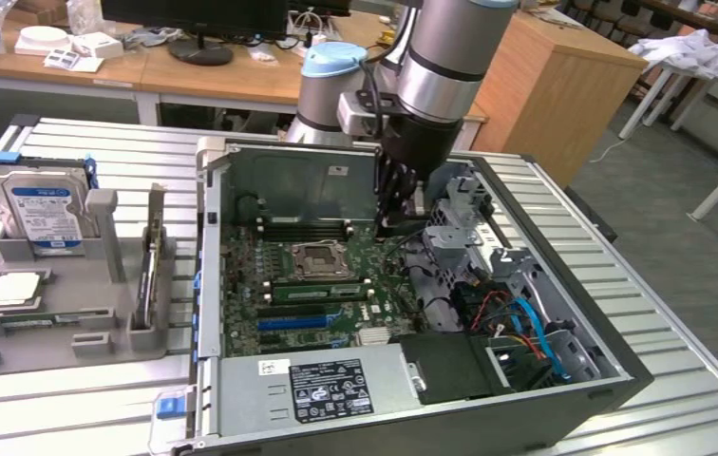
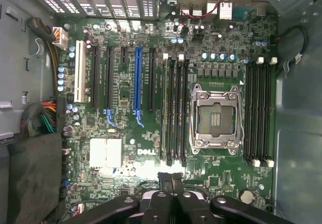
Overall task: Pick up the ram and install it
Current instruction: 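Press down the ram until it locks into place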
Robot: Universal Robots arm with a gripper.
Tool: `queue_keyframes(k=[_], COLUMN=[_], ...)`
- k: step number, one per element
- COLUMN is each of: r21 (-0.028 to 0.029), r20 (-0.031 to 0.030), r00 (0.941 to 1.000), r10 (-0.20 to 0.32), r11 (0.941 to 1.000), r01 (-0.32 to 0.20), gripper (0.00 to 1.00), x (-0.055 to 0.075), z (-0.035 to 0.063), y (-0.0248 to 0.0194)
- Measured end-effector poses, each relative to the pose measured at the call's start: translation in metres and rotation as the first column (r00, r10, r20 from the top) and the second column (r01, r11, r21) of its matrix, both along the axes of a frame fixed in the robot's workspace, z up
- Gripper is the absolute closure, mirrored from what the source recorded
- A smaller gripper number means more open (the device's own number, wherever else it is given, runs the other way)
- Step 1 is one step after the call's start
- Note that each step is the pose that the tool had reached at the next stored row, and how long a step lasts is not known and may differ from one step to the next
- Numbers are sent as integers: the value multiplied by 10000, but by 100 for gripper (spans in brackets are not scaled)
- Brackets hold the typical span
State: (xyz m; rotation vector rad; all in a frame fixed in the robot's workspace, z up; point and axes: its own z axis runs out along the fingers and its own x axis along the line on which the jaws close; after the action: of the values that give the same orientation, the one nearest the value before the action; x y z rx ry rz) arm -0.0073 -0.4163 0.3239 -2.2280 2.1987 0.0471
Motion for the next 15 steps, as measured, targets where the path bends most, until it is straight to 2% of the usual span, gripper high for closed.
queue_keyframes(k=[15], r21=[0], r20=[0], r00=[10000], r10=[0], r11=[10000], r01=[0], gripper=[90], x=[0], z=[-43], y=[0])
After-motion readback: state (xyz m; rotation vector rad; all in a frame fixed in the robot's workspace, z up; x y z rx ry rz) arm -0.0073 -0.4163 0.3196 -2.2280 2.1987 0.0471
